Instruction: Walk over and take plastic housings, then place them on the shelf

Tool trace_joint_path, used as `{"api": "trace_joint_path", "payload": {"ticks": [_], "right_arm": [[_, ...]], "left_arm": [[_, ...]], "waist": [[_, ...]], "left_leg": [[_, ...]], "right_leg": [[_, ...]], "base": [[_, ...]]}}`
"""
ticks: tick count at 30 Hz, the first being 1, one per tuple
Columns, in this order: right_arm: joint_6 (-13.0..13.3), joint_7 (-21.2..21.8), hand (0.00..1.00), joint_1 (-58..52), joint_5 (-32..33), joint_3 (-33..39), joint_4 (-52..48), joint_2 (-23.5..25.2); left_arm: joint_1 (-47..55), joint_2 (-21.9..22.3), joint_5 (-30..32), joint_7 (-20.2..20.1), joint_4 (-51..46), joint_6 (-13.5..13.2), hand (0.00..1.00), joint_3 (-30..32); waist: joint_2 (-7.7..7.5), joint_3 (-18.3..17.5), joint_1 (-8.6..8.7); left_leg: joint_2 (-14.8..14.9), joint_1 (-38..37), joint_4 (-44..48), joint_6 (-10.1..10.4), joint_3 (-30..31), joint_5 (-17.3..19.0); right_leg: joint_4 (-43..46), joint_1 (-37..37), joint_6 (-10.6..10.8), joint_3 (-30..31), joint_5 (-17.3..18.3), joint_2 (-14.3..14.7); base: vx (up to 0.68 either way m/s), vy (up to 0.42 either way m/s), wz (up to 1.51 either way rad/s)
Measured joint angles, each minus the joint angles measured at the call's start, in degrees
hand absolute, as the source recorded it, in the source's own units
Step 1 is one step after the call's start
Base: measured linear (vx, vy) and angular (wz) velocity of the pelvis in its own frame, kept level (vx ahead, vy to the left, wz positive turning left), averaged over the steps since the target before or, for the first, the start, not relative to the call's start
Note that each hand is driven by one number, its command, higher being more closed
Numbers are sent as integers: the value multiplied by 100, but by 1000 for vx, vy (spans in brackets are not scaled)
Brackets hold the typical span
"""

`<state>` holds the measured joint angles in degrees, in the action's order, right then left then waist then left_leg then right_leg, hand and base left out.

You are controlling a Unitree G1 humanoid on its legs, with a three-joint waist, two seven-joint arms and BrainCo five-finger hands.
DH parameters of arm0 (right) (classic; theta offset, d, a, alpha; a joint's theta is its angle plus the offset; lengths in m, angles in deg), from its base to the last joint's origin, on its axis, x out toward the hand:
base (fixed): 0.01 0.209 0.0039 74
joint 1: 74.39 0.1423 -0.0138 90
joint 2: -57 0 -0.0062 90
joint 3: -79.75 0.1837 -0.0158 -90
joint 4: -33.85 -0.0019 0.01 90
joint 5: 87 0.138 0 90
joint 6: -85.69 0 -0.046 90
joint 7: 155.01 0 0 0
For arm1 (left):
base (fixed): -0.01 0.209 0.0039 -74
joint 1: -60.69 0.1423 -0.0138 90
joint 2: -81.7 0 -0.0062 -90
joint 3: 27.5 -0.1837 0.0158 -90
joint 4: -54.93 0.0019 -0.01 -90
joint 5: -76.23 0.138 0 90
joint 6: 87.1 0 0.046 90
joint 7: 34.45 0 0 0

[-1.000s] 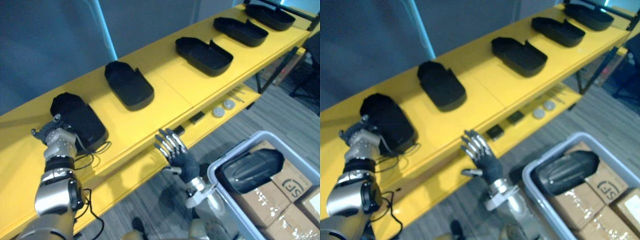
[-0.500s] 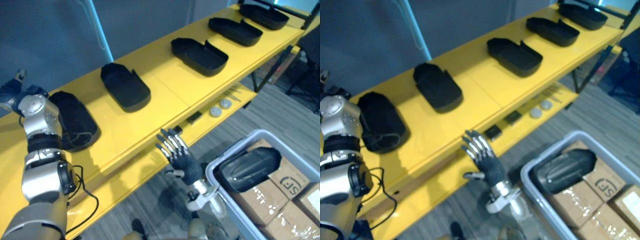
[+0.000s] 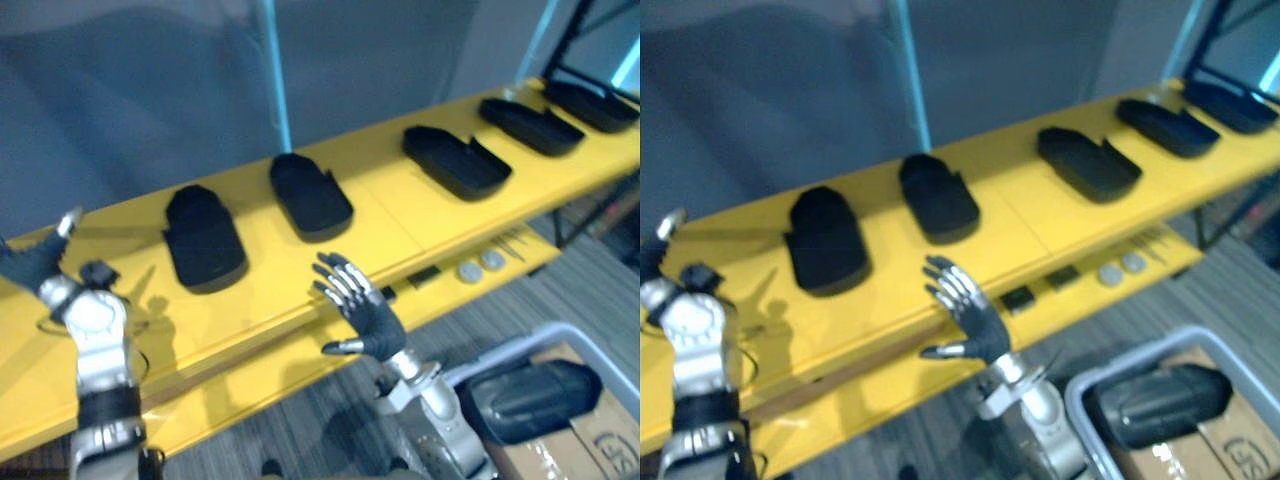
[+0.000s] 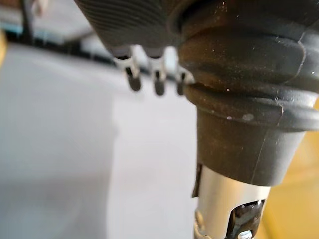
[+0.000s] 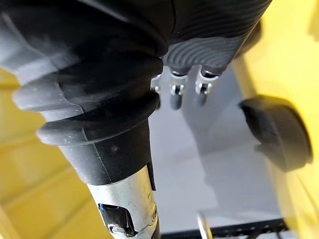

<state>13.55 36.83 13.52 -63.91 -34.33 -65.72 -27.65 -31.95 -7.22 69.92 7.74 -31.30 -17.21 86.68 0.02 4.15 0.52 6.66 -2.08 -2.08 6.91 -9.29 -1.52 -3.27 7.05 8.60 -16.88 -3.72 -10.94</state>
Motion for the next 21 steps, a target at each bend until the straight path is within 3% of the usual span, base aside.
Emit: {"api": "trace_joint_path", "payload": {"ticks": [3, 5, 9, 12, 16, 18, 20, 21], "right_arm": [[51, -392, 0, 433, -208, 245, 228, 17], [98, -530, 0, 667, -326, 297, 236, 25], [107, -703, 0, 1085, -785, 474, 261, -18], [-12, -689, 0, 1310, -802, 495, 497, -57], [-191, -674, 0, 1521, -941, 490, 1002, -95], [-292, -705, 0, 1660, -1381, 479, 1370, -121], [-301, -918, 0, 1991, -2399, 401, 1886, -198], [-301, -959, 0, 2047, -2505, 366, 1945, -223]], "left_arm": [[810, 549, -13, -151, -431, 206, 0, -15], [1243, 783, -57, -469, -586, 346, 0, -23], [1991, 1063, -40, -1638, -759, 621, 0, -182], [2350, 1093, -48, -2172, -499, 642, 0, -320], [2478, 1081, 121, -2373, 251, 620, 0, -502], [2514, 1078, 300, -2503, 789, 596, 0, -736], [2513, 1030, 572, -2596, 1600, 565, 0, -1160], [2514, 1031, 601, -2610, 1696, 562, 0, -1201]], "waist": [[-92, -43, -295], [-120, -61, -352], [-119, -119, -532], [-161, -143, -659], [-226, -141, -723], [-242, -132, -786], [-223, -108, -819], [-220, -105, -830]], "left_leg": [[-38, -69, -262, 23, 181, -171], [-36, -63, -289, 51, 321, -213], [17, 73, -289, 83, 574, -316], [16, 158, -287, 84, 621, -338], [-17, 256, -262, 80, 740, -369], [-30, 310, -262, 75, 778, -372], [-41, 374, -261, 70, 903, -400], [-38, 378, -260, 71, 903, -401]], "right_leg": [[146, 14, -36, -231, 229, -21], [268, 62, -44, -377, 418, -29], [366, 38, -45, -642, 547, 6], [352, -1, -42, -692, 531, 17], [350, 7, 4, -831, 439, 9], [349, 1, 5, -865, 438, 5], [318, 20, 6, -976, 437, 19], [315, 19, 6, -976, 438, 22]], "base": [[-58, -22, 35], [-70, -44, 37], [-57, -40, 30], [4, -17, 12], [33, -12, 15], [20, -11, 11], [-8, -28, 23], [-16, -23, 12]]}}
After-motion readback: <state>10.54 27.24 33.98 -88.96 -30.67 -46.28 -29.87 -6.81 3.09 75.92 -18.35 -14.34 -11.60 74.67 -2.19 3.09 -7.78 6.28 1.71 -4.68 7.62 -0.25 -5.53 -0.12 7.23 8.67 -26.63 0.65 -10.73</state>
